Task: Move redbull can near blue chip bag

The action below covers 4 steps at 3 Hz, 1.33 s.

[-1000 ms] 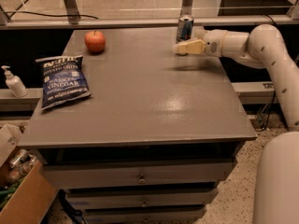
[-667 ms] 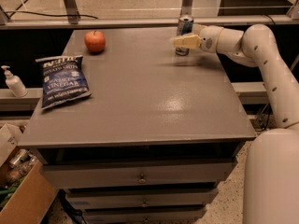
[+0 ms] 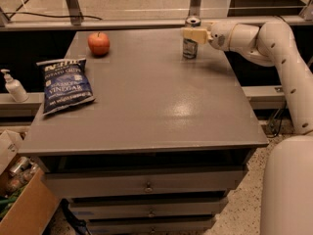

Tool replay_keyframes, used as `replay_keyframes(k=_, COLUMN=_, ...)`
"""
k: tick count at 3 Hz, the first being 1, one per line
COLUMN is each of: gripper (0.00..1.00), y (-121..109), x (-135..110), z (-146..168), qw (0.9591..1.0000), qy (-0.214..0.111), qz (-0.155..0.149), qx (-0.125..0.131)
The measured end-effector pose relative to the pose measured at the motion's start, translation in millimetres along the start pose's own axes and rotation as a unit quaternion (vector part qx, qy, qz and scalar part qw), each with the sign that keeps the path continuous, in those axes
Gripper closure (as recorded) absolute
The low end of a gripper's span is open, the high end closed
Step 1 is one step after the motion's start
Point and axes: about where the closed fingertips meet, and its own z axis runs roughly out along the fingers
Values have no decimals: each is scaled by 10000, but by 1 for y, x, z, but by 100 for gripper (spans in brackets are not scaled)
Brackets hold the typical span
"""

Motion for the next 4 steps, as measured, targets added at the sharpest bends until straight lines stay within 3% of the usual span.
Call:
replay_keyframes(k=1, gripper=70, y=9, x=4, z=-6, qw=9999, qy=158, qz=11, qx=-54)
replay_keyframes(k=2, gripper=93, y=31, x=0, z=-8, qw=9992, qy=282, qz=45, qx=-283)
replay_keyframes(k=3, gripper=100, y=80, x=-17, z=-7, qw=9957, qy=298, qz=-26, qx=-880)
replay_keyframes(k=4, gripper=100, y=152, x=-43, z=3, qw=9831, qy=149, qz=-193, qx=-1814)
